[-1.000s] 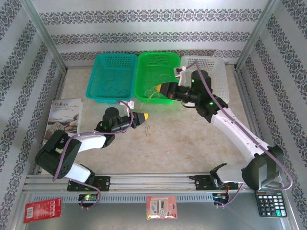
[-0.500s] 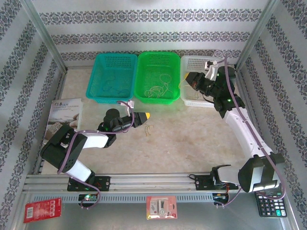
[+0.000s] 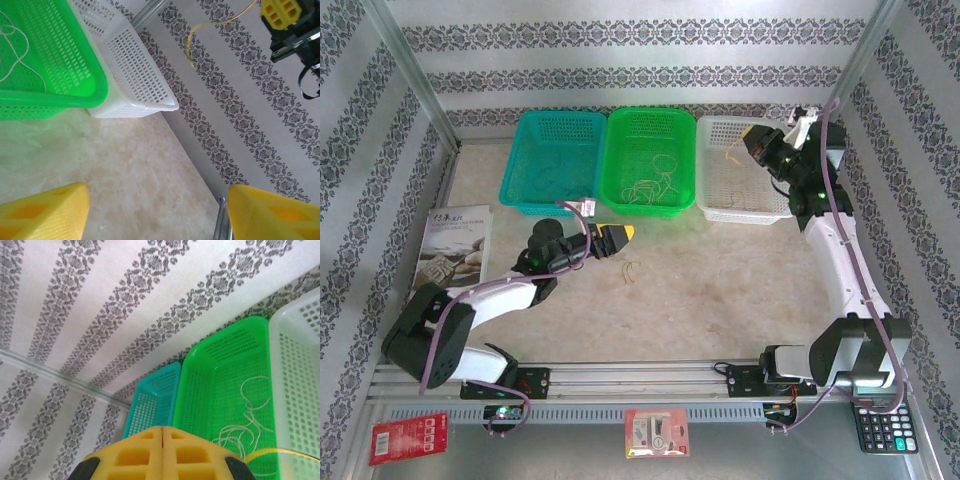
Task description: Untangle the cables
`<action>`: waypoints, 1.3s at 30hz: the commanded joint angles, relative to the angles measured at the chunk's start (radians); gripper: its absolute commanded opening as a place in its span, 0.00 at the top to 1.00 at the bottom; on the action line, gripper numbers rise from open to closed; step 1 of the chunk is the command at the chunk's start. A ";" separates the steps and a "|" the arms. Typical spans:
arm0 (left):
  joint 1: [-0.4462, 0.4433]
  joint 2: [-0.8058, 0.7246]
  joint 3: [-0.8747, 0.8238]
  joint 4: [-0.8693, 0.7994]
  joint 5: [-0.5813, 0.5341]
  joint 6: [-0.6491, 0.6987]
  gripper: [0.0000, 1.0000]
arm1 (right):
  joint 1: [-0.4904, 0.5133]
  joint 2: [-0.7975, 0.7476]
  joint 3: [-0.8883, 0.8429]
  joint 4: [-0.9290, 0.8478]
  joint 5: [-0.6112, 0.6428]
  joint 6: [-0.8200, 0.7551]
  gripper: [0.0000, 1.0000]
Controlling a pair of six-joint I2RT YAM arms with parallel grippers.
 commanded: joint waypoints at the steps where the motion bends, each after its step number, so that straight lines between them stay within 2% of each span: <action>1: -0.007 -0.082 0.030 -0.174 -0.066 0.084 0.22 | -0.014 0.038 0.048 0.016 0.036 -0.037 1.00; 9: -0.008 -0.194 0.064 -0.378 -0.143 0.172 0.12 | -0.033 0.150 0.098 0.001 0.082 -0.096 1.00; 19: -0.008 -0.170 0.087 -0.392 -0.141 0.179 0.09 | -0.035 0.350 0.100 -0.003 0.102 -0.136 0.99; 23: -0.007 -0.162 0.093 -0.392 -0.137 0.174 0.08 | -0.035 0.393 0.079 -0.019 0.108 -0.161 0.60; 25: -0.007 -0.160 0.101 -0.407 -0.129 0.178 0.07 | -0.035 0.382 0.065 -0.020 0.104 -0.172 0.52; 34: -0.007 -0.184 0.100 -0.461 -0.151 0.175 0.01 | -0.005 0.228 -0.003 -0.036 0.095 -0.189 0.50; 39: -0.007 -0.200 0.091 -0.502 -0.188 0.162 0.00 | 0.093 0.124 -0.090 -0.036 0.106 -0.198 0.50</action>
